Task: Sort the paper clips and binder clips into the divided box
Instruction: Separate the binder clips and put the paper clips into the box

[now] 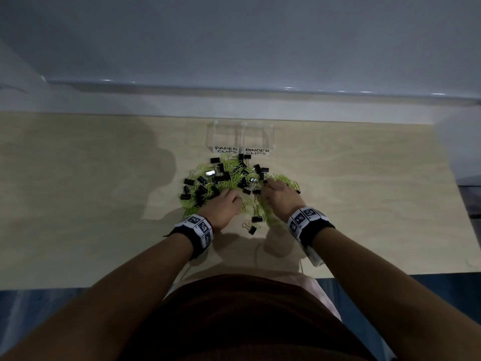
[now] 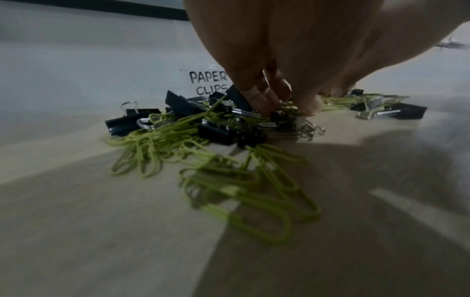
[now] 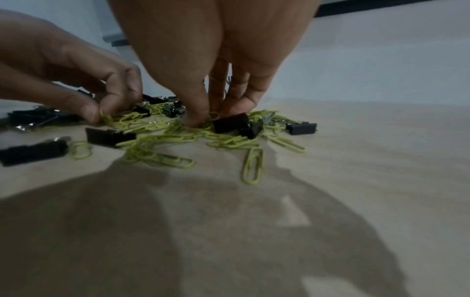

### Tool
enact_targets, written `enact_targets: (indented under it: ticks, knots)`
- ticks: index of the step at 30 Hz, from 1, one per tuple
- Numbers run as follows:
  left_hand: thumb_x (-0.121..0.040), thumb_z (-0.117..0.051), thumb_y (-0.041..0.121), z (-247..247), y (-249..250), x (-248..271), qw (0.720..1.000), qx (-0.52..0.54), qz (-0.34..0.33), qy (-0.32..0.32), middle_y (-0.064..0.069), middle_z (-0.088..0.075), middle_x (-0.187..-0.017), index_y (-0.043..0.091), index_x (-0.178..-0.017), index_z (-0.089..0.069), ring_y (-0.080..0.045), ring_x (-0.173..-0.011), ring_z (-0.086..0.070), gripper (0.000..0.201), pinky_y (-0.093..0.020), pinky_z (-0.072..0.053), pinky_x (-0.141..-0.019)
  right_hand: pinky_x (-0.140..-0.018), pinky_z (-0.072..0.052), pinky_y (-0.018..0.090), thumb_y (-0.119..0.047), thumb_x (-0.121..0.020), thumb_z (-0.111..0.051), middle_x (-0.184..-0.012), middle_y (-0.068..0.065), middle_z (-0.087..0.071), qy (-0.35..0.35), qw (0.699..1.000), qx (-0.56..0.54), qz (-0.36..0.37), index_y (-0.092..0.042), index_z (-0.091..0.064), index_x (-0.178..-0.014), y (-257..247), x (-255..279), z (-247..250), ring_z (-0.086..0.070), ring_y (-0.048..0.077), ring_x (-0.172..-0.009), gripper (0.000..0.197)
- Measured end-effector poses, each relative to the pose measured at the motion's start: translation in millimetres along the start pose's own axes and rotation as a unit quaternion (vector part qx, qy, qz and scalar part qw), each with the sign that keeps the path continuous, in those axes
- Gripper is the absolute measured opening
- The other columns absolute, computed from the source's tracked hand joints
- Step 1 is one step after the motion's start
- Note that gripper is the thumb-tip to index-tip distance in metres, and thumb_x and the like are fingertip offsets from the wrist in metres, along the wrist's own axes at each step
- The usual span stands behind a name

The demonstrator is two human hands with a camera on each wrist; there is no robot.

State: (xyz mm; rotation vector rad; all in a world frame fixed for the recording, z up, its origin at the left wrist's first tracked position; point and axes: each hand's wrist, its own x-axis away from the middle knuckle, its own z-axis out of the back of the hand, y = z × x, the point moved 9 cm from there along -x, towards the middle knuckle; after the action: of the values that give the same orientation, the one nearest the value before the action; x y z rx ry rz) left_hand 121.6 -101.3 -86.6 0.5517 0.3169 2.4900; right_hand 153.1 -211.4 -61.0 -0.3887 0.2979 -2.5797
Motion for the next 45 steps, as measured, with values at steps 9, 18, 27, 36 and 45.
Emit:
enact_targets:
  ticks: [9,18,27,36,45]
  knots:
    - [-0.091,-0.057,0.02,48,-44,17,0.905,0.353,0.166,0.168,0.004,-0.064,-0.078,0.012,-0.088,-0.057,-0.006,-0.067,-0.059,0.009,-0.014,-0.043,-0.062,-0.058,-0.048,0.028,0.003,-0.083,-0.06,-0.063,0.003,-0.062,0.04,0.889,-0.391,-0.236,-0.019,-0.057,-0.065,47,9,-7,-0.057,0.017,-0.058,0.029]
    - [-0.087,-0.062,0.014,146,-98,-30,0.853,0.359,0.242,0.292,-0.001,-0.067,-0.091,0.009,-0.093,-0.064,-0.013,-0.08,-0.063,0.008,-0.017,-0.05,-0.069,-0.059,-0.056,0.022,-0.011,-0.087,-0.06,-0.076,0.001,-0.068,0.142,0.898,-0.376,-0.178,-0.012,-0.062,-0.076,-3,-95,86,-0.065,0.013,-0.067,0.011]
    - [-0.092,-0.054,0.012,145,-76,-30,0.935,0.199,0.2,0.217,-0.007,-0.067,-0.108,0.011,-0.111,-0.064,-0.02,-0.096,-0.062,0.021,-0.034,-0.05,-0.092,-0.086,-0.054,0.028,-0.005,-0.086,-0.059,-0.101,0.004,-0.07,0.069,0.961,-0.225,-0.147,-0.011,-0.067,-0.102,-4,-97,83,-0.066,0.016,-0.088,0.019]
    - [-0.08,-0.069,0.037,28,-3,-13,0.983,0.074,0.165,0.014,-0.011,-0.05,-0.12,0.004,-0.113,-0.053,-0.028,-0.111,-0.049,0.049,-0.037,-0.047,-0.092,-0.068,-0.041,0.03,-0.016,-0.081,-0.061,-0.086,0.006,-0.052,-0.087,0.966,-0.14,-0.199,-0.016,-0.051,-0.081,-8,21,17,-0.052,0.024,-0.084,0.01]
    - [-0.08,-0.07,0.035,22,-7,-22,0.982,0.059,0.178,0.0,-0.013,-0.053,-0.115,0.007,-0.09,-0.063,-0.03,-0.11,-0.048,0.031,-0.042,-0.044,-0.092,-0.076,-0.049,0.029,-0.006,-0.083,-0.06,-0.105,0.011,-0.061,-0.072,0.959,-0.117,-0.248,-0.01,-0.061,-0.1,-3,12,-1,-0.058,0.025,-0.092,0.018]
